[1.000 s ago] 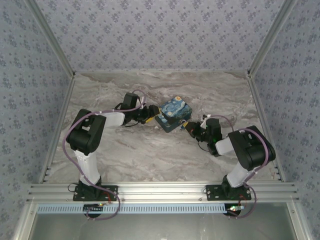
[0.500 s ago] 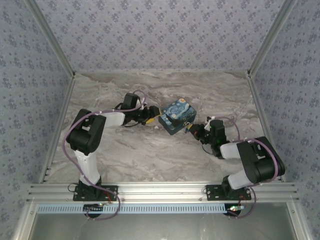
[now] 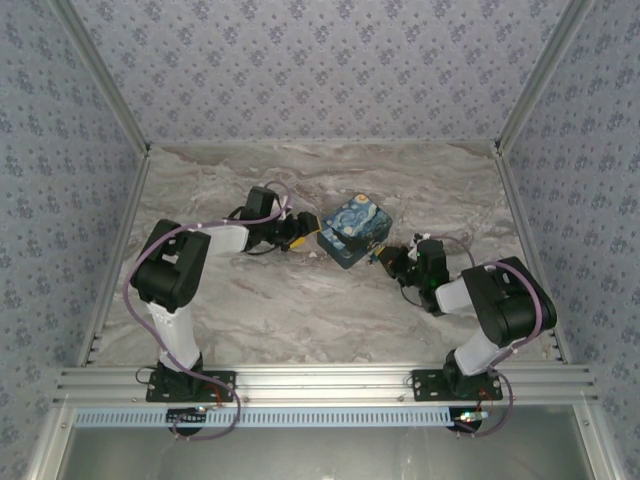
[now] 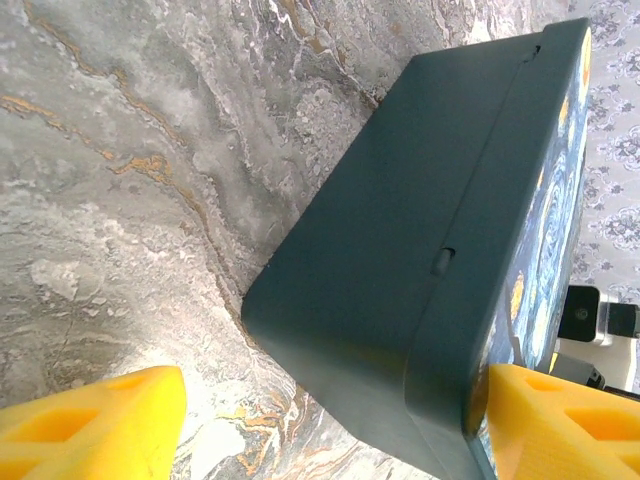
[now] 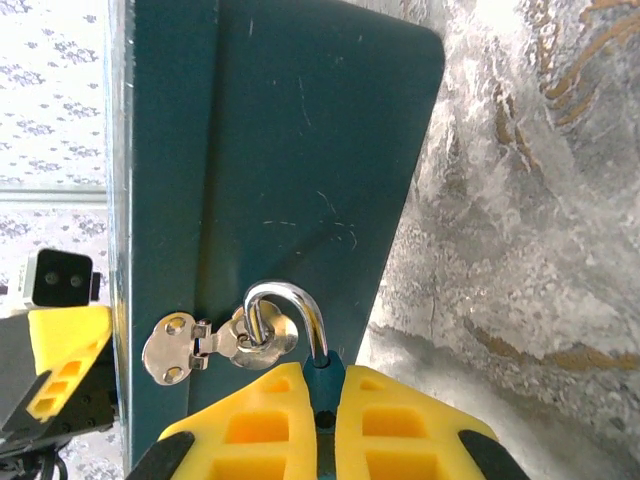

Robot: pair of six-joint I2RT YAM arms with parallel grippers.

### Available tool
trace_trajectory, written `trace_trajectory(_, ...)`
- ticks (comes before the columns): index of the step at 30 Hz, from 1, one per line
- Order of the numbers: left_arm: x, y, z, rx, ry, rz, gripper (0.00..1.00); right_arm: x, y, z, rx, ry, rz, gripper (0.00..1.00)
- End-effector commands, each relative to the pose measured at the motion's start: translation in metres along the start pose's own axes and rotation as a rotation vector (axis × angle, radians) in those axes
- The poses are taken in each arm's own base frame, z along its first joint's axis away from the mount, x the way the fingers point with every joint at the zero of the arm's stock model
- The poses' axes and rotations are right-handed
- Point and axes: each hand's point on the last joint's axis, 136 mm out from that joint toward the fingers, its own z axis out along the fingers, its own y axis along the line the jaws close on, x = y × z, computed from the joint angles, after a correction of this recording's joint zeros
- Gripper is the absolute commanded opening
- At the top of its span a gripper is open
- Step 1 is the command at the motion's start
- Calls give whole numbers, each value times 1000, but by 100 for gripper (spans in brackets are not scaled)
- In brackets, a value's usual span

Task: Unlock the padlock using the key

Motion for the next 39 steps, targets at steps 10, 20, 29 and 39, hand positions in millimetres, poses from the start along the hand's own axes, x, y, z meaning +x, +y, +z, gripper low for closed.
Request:
trace_trajectory(10,8,31,-12,-125,-16,-49,81,-36,1,0,7,-126,58,9)
trace_trajectory(20,12,9,-12,-90,-5,-6,86,-29,1,12,12,-78,57,9)
trace_trajectory(29,16,-29,3,-43,11,67,93,-16,0,17,29,-46,41,9)
trace_trajectory(39,6,-43,-7,-79,-52,129,99,-10,-4,16,43,-38,33,9)
